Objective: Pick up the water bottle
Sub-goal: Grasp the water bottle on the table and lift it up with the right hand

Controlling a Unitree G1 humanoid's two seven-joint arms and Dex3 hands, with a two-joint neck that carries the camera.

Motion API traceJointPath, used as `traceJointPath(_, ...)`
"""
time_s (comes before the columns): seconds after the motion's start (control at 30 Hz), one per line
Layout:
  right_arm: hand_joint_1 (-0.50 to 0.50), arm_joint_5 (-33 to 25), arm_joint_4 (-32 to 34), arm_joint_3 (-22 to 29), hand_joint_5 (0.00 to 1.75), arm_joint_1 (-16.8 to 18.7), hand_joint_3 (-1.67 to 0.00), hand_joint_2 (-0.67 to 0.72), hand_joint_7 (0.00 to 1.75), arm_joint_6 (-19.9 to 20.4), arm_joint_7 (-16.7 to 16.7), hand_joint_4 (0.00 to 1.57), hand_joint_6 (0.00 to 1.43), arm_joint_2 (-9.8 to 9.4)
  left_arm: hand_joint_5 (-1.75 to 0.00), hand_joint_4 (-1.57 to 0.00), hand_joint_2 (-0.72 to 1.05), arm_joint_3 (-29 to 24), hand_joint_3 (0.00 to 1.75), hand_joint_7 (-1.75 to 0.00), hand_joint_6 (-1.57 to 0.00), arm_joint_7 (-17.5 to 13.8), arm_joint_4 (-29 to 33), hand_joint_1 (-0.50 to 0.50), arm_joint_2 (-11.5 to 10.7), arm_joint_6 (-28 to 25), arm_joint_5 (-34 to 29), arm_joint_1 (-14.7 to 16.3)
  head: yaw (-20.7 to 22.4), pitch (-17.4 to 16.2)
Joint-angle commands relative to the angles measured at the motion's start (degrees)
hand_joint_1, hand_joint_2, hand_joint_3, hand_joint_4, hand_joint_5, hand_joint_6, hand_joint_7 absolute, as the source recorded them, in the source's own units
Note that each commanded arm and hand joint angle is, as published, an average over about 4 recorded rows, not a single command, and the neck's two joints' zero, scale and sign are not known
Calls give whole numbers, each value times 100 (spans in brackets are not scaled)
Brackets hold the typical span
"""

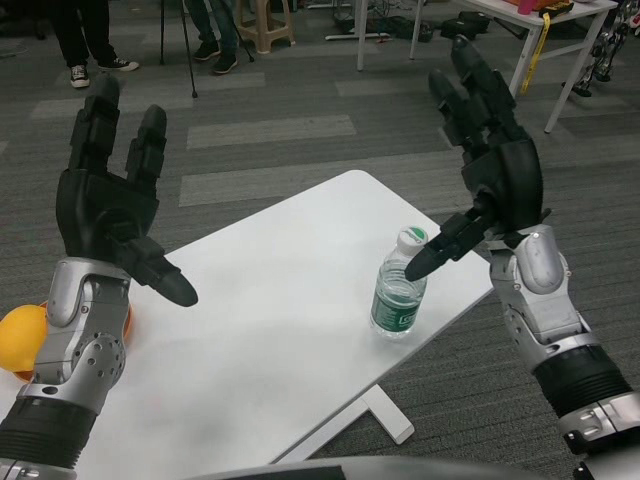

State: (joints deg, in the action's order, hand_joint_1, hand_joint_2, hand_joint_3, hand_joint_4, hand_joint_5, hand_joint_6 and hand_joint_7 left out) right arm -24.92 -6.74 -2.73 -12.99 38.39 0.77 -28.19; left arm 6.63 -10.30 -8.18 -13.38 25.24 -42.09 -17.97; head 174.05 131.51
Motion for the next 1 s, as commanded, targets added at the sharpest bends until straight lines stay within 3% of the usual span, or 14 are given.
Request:
traceJointPath(0.03,-50,-39,-7,60,0,-45,-8,34,7,-24,-4,0,0,6,-10,0,-55,-30,9,0,0,1,0,-46,-7,-13,-18,-55,30,15)
traceJointPath(0.33,-50,-39,17,130,0,212,-8,34,7,-24,231,0,0,-16,-10,0,-55,-44,7,0,0,10,0,-46,2,-8,-22,-13,107,74)
traceJointPath(1.0,-50,-48,-125,238,0,803,-8,34,7,-33,271,0,0,-64,-10,0,-55,-22,9,0,0,10,-17,-46,-15,-11,-88,-31,-10,108)
